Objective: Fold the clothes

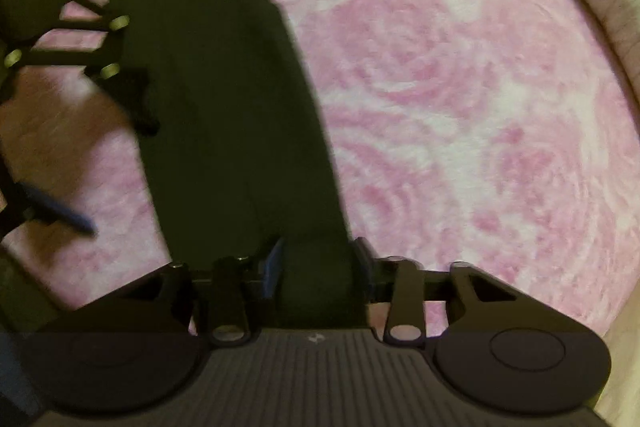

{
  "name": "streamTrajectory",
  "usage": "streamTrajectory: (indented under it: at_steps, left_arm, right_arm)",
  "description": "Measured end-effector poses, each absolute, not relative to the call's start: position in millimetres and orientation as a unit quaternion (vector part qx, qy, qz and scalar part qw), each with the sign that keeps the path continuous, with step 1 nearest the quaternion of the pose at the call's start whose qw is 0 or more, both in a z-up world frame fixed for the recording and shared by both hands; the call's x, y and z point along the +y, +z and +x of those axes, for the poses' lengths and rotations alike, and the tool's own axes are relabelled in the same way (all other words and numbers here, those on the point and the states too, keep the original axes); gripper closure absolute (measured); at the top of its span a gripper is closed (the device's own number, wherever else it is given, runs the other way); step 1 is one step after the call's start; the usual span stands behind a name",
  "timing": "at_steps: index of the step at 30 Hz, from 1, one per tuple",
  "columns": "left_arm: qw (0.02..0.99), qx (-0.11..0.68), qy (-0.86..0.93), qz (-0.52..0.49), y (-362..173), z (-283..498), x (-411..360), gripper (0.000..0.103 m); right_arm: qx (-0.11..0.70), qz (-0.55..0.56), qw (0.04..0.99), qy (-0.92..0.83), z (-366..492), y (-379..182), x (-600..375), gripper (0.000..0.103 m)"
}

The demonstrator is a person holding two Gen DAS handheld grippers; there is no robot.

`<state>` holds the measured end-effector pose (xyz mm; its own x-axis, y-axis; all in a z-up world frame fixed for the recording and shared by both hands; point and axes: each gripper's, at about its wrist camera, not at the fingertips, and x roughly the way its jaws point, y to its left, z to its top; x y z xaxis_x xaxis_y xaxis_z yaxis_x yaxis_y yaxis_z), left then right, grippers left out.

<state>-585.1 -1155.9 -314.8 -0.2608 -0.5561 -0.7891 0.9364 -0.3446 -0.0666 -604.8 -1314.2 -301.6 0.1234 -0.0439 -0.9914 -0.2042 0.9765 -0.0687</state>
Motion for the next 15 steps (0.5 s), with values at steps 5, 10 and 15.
streamTrajectory:
  at_steps: [5,10,15]
  left_arm:
    - [0.503,0.281,-0.743,0.341,-314.7,-583.5,-1153.4,0.035]
    - [0.526,0.292,-0.73,0.324,-302.4,-571.8,-1140.3,0.036]
    - [0.582,0.333,-0.666,0.327,-294.7,-538.6,-1105.4,0.036]
  right_arm:
    - [0.647,-0.099,0.755,-0.045,-601.9,-290.7,-1345.2,0.103]
    - [0.633,-0.07,0.766,-0.087,-607.0,-265.9,-1355.2,0.102]
    - [0.632,-0.079,0.769,-0.056,-592.2,-243.7,-1333.8,0.08]
